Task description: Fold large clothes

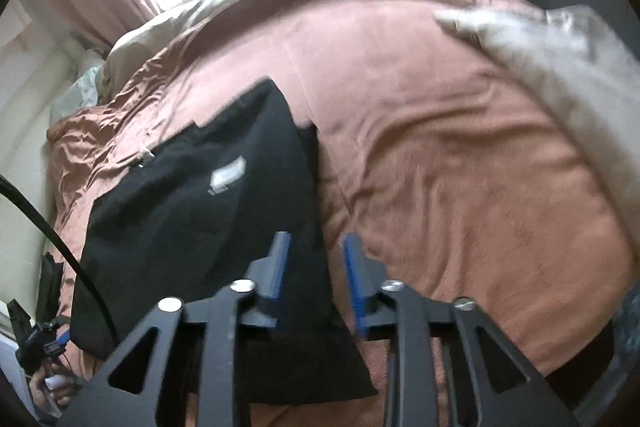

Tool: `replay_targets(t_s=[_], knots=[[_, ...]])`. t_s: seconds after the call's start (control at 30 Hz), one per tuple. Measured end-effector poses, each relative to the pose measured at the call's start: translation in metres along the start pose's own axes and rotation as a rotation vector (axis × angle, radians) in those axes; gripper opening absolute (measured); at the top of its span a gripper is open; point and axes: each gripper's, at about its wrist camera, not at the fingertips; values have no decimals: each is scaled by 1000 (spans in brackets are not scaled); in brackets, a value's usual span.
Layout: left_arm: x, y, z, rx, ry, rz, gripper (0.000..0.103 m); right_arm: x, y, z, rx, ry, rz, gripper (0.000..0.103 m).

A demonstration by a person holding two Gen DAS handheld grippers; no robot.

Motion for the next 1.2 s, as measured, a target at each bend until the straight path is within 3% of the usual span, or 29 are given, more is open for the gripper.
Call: replay_targets(t_s=[0.03,0.17,0.3,0.53,0.6,0.7,0.8,0.9,1.07,1.2], knots=[[0,-5,1,-22,-7,18,76,-5,-9,-1,-15,11,-15,49],[2,-15,8,-93,-28,124,76,-19,-46,5,-77,23,-89,50],[8,-21,15,-129,-73,120,74,-26,-81,15,-122,15,-162,50],[13,-27,20,-177,-71,226,73,-4,-126,39,-188,-84,-248,50],[21,-27,18,-186,-77,209,64,9,-138,48,-202,-120,-252,50],[24,-23,15,-191,-73,210,61,31,-152,65,-212,-174,-251,43],[24,-25,15,-201,-78,205,38,51,-168,85,-251,-221,-242,41],[19,-28,18,-204,-70,217,26,69,-180,103,-300,-259,-208,34],[13,-27,17,-217,-43,244,20,113,-199,109,-354,-327,-129,25],[11,-25,17,-215,-37,243,20,139,-208,93,-377,-310,-82,21]])
Point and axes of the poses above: each gripper's, at about its wrist camera, not at the fingertips, and x roughly the way its jaws point, y to its right, z to its underside, and after that the axes turned 2 degrees about -y, right-handed
